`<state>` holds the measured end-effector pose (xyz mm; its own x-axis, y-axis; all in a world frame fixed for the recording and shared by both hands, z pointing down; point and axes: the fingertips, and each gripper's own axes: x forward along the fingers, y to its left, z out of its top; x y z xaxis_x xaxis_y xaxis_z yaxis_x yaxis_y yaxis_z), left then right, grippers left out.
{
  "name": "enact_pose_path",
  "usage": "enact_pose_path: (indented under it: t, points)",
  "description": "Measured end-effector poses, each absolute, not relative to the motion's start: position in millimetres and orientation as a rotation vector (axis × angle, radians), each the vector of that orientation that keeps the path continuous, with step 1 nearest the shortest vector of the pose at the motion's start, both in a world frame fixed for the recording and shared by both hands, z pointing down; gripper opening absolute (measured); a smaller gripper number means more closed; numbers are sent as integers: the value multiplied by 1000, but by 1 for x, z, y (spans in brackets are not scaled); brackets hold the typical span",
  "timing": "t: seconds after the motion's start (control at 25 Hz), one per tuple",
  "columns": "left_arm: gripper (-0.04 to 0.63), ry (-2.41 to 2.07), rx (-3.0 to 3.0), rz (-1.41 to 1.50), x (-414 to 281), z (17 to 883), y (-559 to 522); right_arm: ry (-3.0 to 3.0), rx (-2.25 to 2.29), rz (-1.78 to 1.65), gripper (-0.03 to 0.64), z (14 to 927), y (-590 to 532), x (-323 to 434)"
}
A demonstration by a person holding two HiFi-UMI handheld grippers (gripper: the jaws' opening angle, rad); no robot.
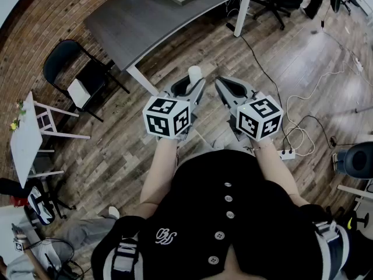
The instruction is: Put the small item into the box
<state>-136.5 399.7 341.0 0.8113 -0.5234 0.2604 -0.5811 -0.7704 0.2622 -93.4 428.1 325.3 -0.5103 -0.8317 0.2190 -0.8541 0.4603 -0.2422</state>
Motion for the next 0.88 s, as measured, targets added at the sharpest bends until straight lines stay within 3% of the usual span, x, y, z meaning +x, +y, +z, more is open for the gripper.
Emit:
enact_pose_path:
  t: [0.88]
  points:
    - [138, -805, 2663, 178, -94, 339, 357, -2687, 1534, 519, 3, 323, 383, -49]
